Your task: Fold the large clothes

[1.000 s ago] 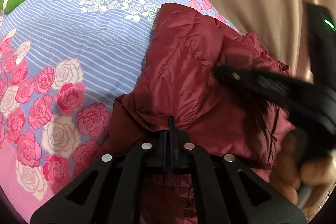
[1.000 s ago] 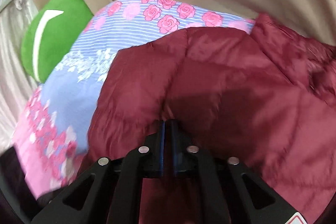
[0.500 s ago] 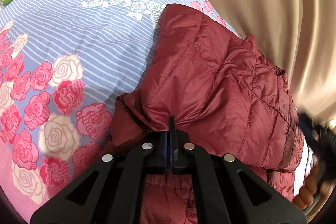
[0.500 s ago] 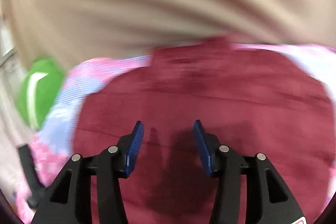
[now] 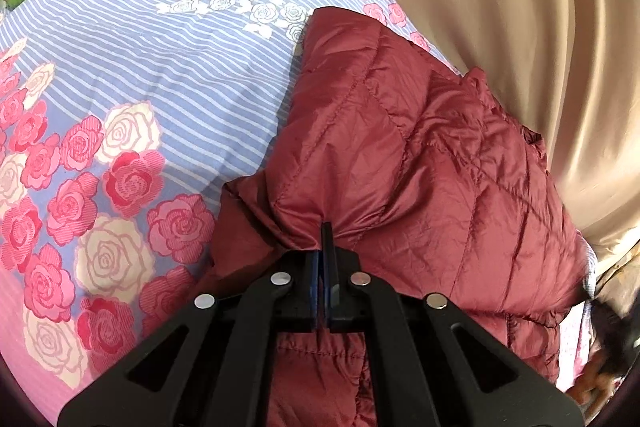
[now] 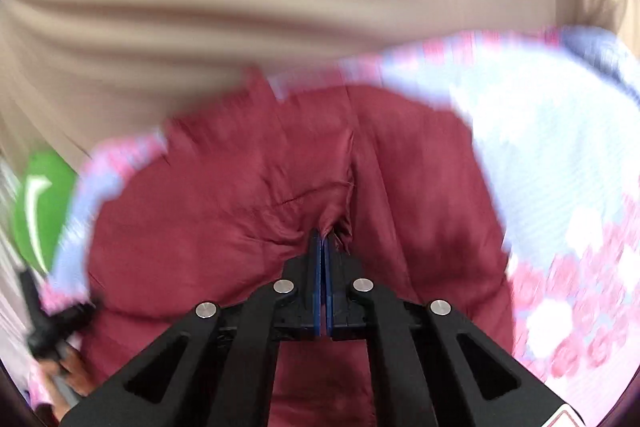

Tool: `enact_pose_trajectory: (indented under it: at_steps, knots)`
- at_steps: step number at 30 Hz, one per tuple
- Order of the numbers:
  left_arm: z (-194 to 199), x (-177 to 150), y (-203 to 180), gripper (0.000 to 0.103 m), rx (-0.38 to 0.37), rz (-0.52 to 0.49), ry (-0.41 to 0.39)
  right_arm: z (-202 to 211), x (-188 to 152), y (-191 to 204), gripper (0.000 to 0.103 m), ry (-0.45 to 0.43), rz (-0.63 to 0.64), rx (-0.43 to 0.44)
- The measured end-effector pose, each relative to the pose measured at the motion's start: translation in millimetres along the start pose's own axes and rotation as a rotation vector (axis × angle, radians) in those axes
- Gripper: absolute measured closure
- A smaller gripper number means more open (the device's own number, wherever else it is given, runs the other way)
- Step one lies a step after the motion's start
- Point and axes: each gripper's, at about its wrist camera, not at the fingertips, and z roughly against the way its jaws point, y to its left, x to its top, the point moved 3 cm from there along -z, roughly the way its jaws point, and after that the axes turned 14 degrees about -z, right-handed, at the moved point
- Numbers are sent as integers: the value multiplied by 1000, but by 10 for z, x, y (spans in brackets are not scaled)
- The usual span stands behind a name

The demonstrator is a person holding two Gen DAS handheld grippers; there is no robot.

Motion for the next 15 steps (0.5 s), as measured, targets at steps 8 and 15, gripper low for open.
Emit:
enact_pose_trajectory:
  at_steps: [8, 15]
  knots:
    - [-45, 43, -54, 102, 19, -22, 8, -581, -193, -345, 103, 141, 35, -196]
    - [-46, 67, -104, 102, 46, -48, 11, 52, -171, 124, 90, 3, 52, -114]
